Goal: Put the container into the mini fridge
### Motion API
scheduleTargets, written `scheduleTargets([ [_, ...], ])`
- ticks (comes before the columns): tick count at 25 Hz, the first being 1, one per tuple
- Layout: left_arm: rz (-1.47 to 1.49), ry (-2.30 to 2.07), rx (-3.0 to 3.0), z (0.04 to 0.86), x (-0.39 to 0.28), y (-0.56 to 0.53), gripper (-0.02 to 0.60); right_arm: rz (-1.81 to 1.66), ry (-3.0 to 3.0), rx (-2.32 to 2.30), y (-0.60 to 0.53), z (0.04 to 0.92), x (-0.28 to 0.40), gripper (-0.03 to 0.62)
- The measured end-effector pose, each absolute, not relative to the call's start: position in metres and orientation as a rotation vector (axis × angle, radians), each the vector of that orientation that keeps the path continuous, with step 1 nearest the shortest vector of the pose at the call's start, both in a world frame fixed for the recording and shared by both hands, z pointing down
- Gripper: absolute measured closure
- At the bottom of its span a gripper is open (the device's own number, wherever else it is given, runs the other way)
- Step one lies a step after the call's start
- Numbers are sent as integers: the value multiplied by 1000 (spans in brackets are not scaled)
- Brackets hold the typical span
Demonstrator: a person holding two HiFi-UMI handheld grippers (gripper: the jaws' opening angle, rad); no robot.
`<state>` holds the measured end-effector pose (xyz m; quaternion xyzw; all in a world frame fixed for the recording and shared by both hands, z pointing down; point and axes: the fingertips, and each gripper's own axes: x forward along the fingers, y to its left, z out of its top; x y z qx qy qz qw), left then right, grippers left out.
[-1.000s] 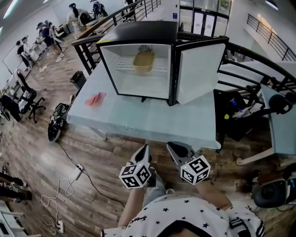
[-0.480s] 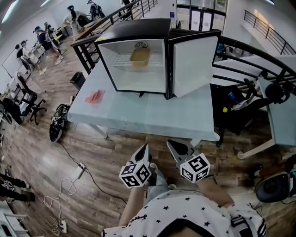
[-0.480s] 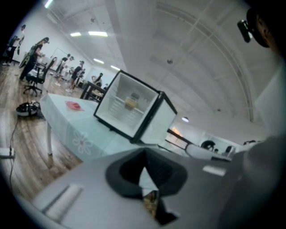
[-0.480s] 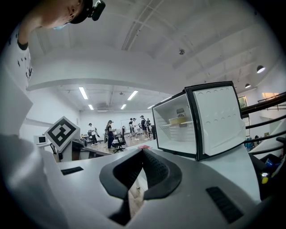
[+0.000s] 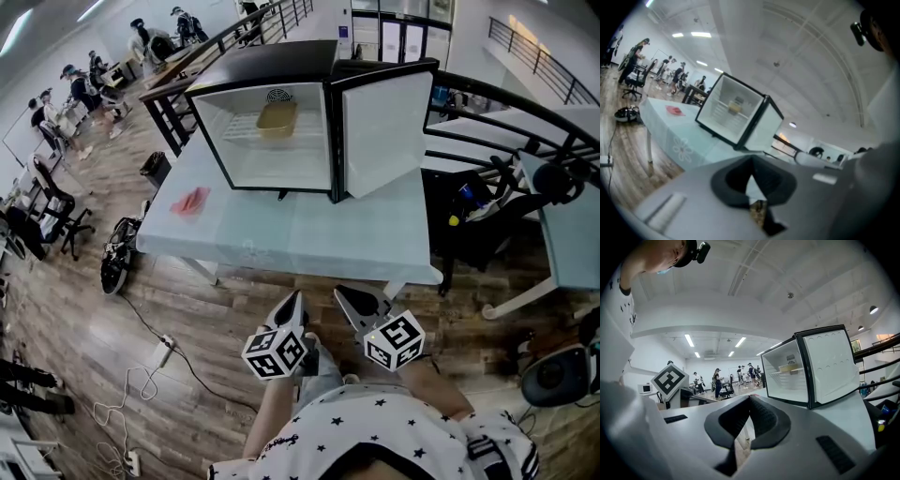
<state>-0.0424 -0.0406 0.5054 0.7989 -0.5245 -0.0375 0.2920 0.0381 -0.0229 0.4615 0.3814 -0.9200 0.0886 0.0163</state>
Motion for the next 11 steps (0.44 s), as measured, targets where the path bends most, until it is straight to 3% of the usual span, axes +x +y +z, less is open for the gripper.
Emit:
scheduleTargets([
  [11, -112, -1412, 2111, 505, -41, -38, 577, 279, -2869, 1159, -21, 464, 38, 574],
])
